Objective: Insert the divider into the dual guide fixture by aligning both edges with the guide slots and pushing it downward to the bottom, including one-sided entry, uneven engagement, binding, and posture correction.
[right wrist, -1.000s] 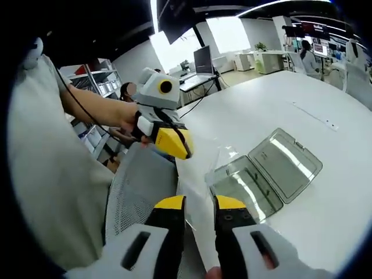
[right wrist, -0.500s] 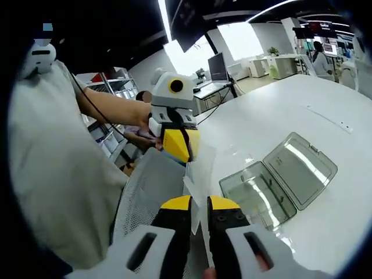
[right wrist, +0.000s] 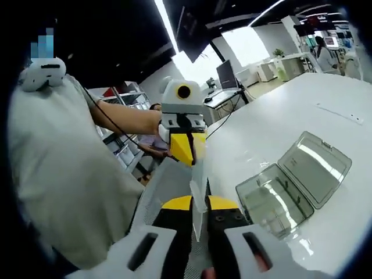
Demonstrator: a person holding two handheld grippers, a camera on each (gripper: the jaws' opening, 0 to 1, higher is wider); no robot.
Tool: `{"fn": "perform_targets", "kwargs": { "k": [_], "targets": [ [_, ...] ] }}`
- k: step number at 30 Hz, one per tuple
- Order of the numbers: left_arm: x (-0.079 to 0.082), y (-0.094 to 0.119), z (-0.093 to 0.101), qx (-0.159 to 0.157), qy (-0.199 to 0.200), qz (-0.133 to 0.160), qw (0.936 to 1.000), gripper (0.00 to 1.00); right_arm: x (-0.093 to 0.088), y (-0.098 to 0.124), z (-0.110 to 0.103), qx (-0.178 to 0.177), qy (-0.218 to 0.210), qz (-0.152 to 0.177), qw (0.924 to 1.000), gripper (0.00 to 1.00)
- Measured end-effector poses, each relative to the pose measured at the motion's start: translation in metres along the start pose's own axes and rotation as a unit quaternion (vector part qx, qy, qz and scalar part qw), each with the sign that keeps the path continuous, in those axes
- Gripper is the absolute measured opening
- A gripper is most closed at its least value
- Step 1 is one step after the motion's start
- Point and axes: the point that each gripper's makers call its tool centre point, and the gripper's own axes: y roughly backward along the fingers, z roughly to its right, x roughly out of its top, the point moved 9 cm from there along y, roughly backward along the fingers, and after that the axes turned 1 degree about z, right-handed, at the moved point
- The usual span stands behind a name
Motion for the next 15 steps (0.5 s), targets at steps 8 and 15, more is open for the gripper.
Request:
{"fn": "perform_targets", "kwargs": {
  "k": [8,15],
  "targets": [
    [0.0014,-0.0007,0.0016,-0.005,0.0,0.004,1.0,0.0,-0.0009,0.0014,-0.0011,0.012,-0.026,0.023,0.9993,0.03],
    [0.003,-0.0011,0.002,-0.007,0.001,0.008,0.9999,0.0,-0.0023,0.0015,-0.0003,0.023,-0.052,0.043,0.9974,0.03]
  ]
}}
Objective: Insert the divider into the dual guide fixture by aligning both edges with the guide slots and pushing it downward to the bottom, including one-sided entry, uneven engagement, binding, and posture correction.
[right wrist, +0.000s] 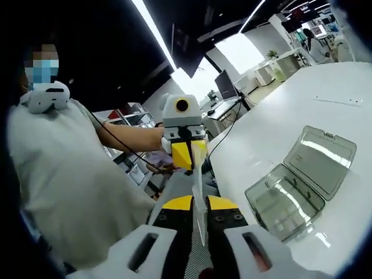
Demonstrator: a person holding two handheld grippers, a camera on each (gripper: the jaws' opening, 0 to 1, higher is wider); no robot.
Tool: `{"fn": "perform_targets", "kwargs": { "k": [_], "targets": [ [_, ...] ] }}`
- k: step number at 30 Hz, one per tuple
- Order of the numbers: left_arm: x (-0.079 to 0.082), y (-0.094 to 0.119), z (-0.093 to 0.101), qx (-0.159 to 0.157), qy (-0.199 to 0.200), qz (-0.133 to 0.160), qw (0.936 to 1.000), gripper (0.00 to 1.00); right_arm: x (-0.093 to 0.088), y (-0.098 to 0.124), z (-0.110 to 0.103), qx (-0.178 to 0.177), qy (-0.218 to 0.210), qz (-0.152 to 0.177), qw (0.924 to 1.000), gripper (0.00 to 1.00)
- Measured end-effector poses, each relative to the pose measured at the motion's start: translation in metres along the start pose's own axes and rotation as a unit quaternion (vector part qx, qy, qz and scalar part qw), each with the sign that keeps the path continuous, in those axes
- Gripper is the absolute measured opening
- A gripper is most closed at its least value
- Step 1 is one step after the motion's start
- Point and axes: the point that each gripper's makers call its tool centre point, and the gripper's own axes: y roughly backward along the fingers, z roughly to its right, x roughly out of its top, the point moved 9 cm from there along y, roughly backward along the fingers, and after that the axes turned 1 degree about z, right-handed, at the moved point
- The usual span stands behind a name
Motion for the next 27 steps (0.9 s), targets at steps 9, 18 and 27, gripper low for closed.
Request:
{"fn": "perform_targets", "kwargs": {
  "k": [9,18,27],
  "targets": [
    [0.0017,0.0001,-0.0011,0.001,0.002,0.008,1.0,0.0,0.0004,-0.0014,0.0019,0.005,-0.022,0.015,0.9997,0.03],
    [0.004,0.001,-0.0023,0.001,0.003,0.016,0.9999,0.0,0.0024,0.0005,0.0023,0.01,-0.038,0.04,0.9984,0.03],
    [0.0032,0.0029,-0.0019,0.004,0.005,0.021,0.9998,0.0,0.0034,-0.0021,0.0031,0.013,-0.039,0.041,0.9983,0.03]
  ]
}}
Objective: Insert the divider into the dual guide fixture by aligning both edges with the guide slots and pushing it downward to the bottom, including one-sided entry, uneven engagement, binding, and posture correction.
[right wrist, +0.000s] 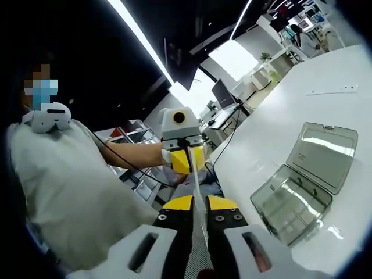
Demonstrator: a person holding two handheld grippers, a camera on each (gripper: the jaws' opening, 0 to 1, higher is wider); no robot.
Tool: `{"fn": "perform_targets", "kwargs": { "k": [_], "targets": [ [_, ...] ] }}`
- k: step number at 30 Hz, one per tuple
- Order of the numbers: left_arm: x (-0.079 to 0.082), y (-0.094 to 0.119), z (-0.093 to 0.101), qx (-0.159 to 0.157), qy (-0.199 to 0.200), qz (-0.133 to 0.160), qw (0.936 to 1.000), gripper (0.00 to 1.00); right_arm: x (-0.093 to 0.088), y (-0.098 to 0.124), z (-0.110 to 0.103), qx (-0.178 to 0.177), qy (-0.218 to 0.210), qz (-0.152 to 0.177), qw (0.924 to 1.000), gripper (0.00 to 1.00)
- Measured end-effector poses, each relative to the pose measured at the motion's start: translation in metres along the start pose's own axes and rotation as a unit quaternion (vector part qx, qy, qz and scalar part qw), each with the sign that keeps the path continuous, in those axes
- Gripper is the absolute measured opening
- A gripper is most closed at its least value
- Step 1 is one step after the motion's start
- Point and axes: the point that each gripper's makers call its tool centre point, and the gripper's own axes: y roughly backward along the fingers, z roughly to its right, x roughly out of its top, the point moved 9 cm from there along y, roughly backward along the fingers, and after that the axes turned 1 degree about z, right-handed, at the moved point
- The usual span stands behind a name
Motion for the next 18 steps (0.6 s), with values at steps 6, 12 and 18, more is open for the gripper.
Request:
{"fn": "perform_targets", "kwargs": {
  "k": [6,12,18],
  "targets": [
    [-0.002,0.0017,-0.0004,0.001,0.001,0.005,1.0,0.0,-0.0014,-0.0028,-0.0002,-0.002,-0.006,0.003,1.0,0.03],
    [-0.0023,0.0044,0.0,0.001,0.005,0.013,0.9999,0.0,-0.0029,-0.0053,-0.0036,0.011,-0.004,0.01,0.9999,0.01],
    [-0.0026,0.0057,-0.0003,0.003,0.006,0.018,0.9998,0.0,-0.0019,-0.0053,-0.0043,0.008,-0.021,0.013,0.9997,0.0]
  ]
}}
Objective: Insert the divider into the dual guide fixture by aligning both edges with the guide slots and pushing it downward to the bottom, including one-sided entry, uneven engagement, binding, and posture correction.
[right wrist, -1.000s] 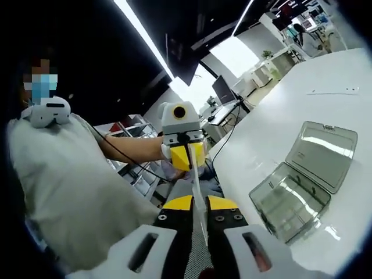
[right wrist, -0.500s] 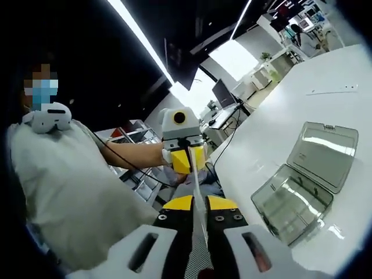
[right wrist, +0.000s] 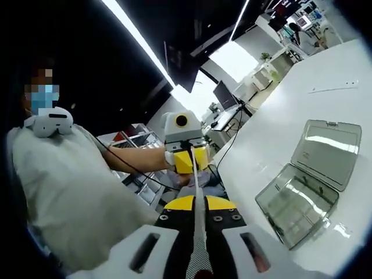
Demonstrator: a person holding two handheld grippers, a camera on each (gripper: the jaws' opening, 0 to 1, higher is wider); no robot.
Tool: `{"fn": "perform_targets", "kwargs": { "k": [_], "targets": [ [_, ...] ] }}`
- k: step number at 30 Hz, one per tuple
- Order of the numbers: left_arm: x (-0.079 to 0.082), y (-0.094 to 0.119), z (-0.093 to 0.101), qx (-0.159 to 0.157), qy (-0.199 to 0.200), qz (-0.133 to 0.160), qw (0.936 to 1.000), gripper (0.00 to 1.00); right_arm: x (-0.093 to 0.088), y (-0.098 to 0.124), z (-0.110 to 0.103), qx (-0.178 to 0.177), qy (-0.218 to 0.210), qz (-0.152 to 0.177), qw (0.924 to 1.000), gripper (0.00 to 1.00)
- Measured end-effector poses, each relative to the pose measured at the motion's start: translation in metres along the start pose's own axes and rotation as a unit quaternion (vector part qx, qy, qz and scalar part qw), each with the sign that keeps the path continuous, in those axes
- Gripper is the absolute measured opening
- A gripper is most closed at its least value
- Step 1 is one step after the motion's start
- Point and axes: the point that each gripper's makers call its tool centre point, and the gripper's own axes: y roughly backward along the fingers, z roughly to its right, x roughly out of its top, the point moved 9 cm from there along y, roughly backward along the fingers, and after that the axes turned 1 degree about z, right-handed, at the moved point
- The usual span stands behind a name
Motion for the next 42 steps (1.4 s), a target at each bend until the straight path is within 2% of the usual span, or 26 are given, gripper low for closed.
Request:
{"fn": "perform_targets", "kwargs": {
  "k": [7,9,13,16,21,22,28,30,31,32,33,35,37,38,39,40,41,42],
  "targets": [
    [0.0,0.0,-0.003,0.003,0.005,0.009,0.9999,0.0,0.003,0.002,0.001,-0.014,-0.025,0.0,0.9996,0.0],
    [-0.001,0.0,-0.005,0.007,0.01,0.011,0.9999,0.0,0.005,0.002,0.0,-0.021,-0.05,-0.007,0.9985,0.0],
    [-0.001,0.001,-0.006,0.01,0.018,0.016,0.9997,0.0,0.009,0.001,-0.003,-0.034,-0.063,-0.02,0.9972,0.0],
    [-0.002,0.001,-0.008,0.022,0.033,0.013,0.9991,0.0,0.012,0.0,-0.005,-0.053,-0.084,-0.04,0.9943,0.0],
    [0.0,0.003,-0.01,0.039,0.027,0.02,0.9987,0.02,0.02,-0.003,-0.009,-0.071,-0.085,-0.05,0.9926,0.0],
    [0.0,0.004,-0.011,0.046,0.022,0.02,0.9985,0.02,0.021,-0.002,-0.008,-0.086,-0.084,-0.055,0.9913,0.0],
    [0.001,0.012,-0.016,0.079,0.006,0.024,0.9966,0.08,0.028,-0.002,-0.01,-0.111,-0.104,-0.059,0.9866,0.0],
    [0.001,0.015,-0.019,0.102,-0.016,0.017,0.9946,0.09,0.029,-0.002,-0.008,-0.141,-0.106,-0.075,0.9815,0.0],
    [0.0,0.015,-0.019,0.111,-0.032,0.008,0.9933,0.09,0.028,-0.001,-0.006,-0.165,-0.119,-0.081,0.9758,0.0],
    [-0.001,0.015,-0.018,0.114,-0.036,0.004,0.9929,0.1,0.028,-0.002,-0.006,-0.162,-0.121,-0.088,0.9753,0.0],
    [-0.001,0.016,-0.018,0.124,-0.05,-0.004,0.991,0.11,0.027,-0.002,-0.006,-0.182,-0.13,-0.101,0.9695,0.0],
    [-0.001,0.015,-0.017,0.13,-0.066,-0.009,0.9893,0.13,0.029,0.0,0.0,-0.204,-0.119,-0.105,0.9662,0.0],
    [-0.002,0.016,-0.016,0.145,-0.093,-0.022,0.9849,0.15,0.028,0.002,0.004,-0.238,-0.17,-0.103,0.9508,0.0],
    [-0.002,0.016,-0.015,0.152,-0.107,-0.027,0.9821,0.16,0.03,0.002,0.006,-0.241,-0.173,-0.094,0.9502,0.0],
    [-0.002,0.015,-0.015,0.156,-0.113,-0.031,0.9808,0.18,0.03,0.003,0.008,-0.255,-0.183,-0.092,0.945,0.0],
    [-0.002,0.016,-0.014,0.166,-0.131,-0.043,0.9764,0.2,0.031,0.004,0.011,-0.272,-0.19,-0.096,0.9385,0.0],
    [-0.002,0.016,-0.013,0.171,-0.14,-0.046,0.9742,0.21,0.031,0.003,0.012,-0.276,-0.201,-0.095,0.9352,0.0],
    [-0.002,0.015,-0.01,0.171,-0.141,-0.046,0.9741,0.22,0.032,0.003,0.014,-0.289,-0.217,-0.089,0.9282,0.0]
  ]
}}
